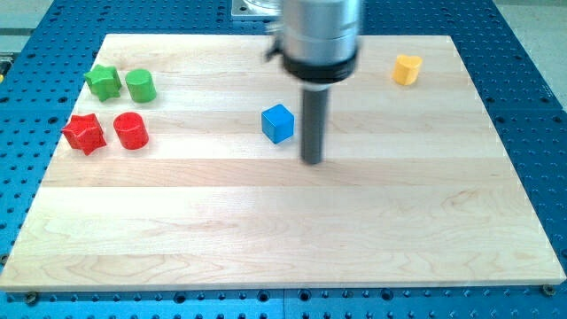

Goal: Push the cube below the red blocks

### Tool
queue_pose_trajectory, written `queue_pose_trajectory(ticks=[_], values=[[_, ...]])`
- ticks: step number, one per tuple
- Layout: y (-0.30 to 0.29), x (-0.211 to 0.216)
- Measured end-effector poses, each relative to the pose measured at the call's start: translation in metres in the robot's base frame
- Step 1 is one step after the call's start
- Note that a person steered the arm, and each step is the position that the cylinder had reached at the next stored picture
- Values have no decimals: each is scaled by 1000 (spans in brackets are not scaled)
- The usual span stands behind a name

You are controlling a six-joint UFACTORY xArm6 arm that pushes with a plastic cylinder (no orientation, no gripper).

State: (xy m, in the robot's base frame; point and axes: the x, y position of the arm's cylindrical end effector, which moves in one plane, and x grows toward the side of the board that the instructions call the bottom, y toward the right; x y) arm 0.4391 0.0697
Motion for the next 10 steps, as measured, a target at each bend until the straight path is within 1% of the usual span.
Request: queue_pose_trajectory(ticks=[1, 2, 3, 4, 5, 6, 7, 8, 10], values=[[13, -63], [-62, -30], [-178, 45], [-148, 23], [-162, -6], [-191, 22], [-208, 26], [-235, 42], [-271, 60]])
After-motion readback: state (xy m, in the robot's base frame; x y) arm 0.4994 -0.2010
